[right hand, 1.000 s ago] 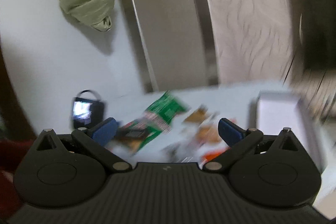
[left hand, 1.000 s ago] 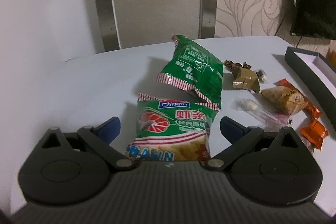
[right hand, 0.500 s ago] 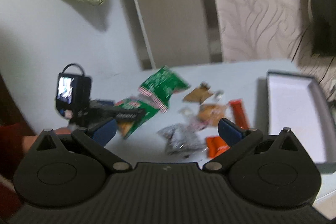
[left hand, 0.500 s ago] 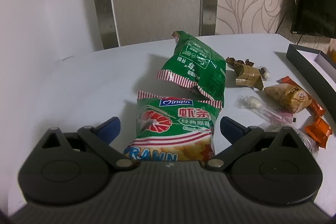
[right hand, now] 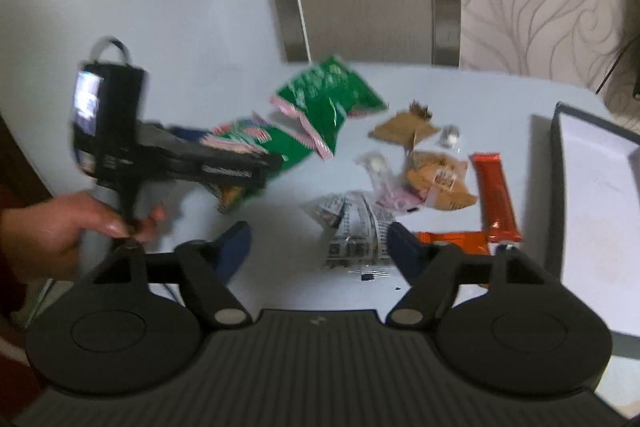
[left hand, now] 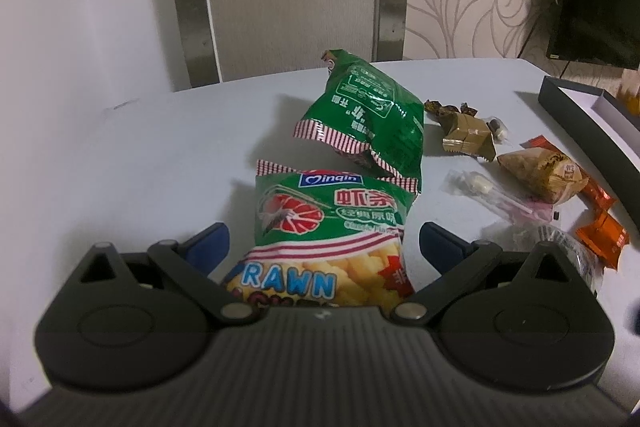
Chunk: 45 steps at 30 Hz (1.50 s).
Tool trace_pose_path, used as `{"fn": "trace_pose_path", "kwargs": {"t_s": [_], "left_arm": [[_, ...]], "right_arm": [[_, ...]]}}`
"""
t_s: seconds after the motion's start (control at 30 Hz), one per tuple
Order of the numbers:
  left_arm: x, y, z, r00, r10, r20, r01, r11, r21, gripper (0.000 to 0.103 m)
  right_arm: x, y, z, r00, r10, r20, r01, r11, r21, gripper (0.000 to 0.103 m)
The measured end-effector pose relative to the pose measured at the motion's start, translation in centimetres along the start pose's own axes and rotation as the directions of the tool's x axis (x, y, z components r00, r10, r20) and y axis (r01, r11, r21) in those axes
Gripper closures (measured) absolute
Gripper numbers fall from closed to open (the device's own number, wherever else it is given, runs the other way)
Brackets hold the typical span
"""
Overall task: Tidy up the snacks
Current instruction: 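Grasp the prawn cracker bag with left gripper while right grasps the clear printed snack pack, then carry both packs over the black box while right gripper releases the clear pack inside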
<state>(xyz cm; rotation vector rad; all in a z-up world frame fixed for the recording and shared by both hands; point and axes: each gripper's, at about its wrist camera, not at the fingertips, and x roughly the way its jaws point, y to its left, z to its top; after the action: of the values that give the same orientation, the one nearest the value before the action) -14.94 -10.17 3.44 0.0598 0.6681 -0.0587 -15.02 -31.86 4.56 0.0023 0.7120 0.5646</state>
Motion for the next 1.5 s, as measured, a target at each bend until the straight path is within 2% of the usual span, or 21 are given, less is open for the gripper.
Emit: {"fn": "trace_pose_path", "kwargs": {"t_s": [0.23,0.4,0.43,0.53,0.63,0.67,0.7,0.9,1.27,1.4,1.5], "left_arm": [[-0.1,0.3,-0.2,1.000,-0.017,-0.008,0.017,1.000,0.020,0.000],[0.3,0.2,-0.2,0.999,-0.035,-0.016,0.036,0.999,0.029,0.000],[0.3,0.2,-0.2,0.999,-0.041,-0.018,0.041,0.999,0.027,0.000],[0.9,0.3,-0.3,0.997,-0.063,-0.033,0.063,0.998,0.009,0.000],[1.2,0.6,-0.6,0.996,-0.078,-0.034,0.078,0.997,-0.014,0.001],[1.2,0.7,-0.6,0.996,-0.082,-0.032,0.082,0.997,-0.016,0.008],[1.2,0.7,-0.7,0.996,-0.083,-0.034,0.083,0.996,-0.011,0.019],[0.9,0.4,-0.7,0.993,-0.120,-0.021,0.120,0.993,0.007,0.032],[-2.4,0.9,-0.7,0.986,-0.165,0.017,0.164,0.986,0.039,0.035],[-3.2,0.6,0.2,0.978,-0.204,0.037,0.200,0.976,0.086,0.035],[-3.5,-0.1,1.4,0.965,-0.257,0.047,0.251,0.962,0.110,0.035]], "right_arm": [[5.6,-2.4,1.1,0.994,-0.063,-0.084,0.063,0.998,-0.002,0.029],[8.6,-4.0,1.0,0.985,-0.044,-0.169,0.055,0.996,0.065,0.029],[8.8,-4.0,0.9,0.985,-0.045,-0.164,0.057,0.996,0.070,0.029],[9.2,-3.1,0.9,0.982,-0.074,-0.176,0.079,0.997,0.020,0.034],[9.1,-2.6,0.7,0.983,-0.052,-0.175,0.054,0.999,0.005,0.038],[9.0,-2.5,0.6,0.984,-0.050,-0.172,0.051,0.999,0.002,0.039],[8.8,-2.3,0.4,0.985,-0.050,-0.168,0.050,0.999,-0.002,0.040],[7.4,-2.2,-0.7,0.988,-0.010,-0.157,0.021,0.998,0.064,0.042],[5.1,-1.0,-0.6,0.994,-0.003,-0.113,0.017,0.993,0.121,0.042],[4.2,0.2,0.0,0.995,-0.027,-0.099,0.038,0.993,0.112,0.042],[3.0,0.9,0.5,0.995,-0.057,-0.082,0.067,0.991,0.113,0.042]]}}
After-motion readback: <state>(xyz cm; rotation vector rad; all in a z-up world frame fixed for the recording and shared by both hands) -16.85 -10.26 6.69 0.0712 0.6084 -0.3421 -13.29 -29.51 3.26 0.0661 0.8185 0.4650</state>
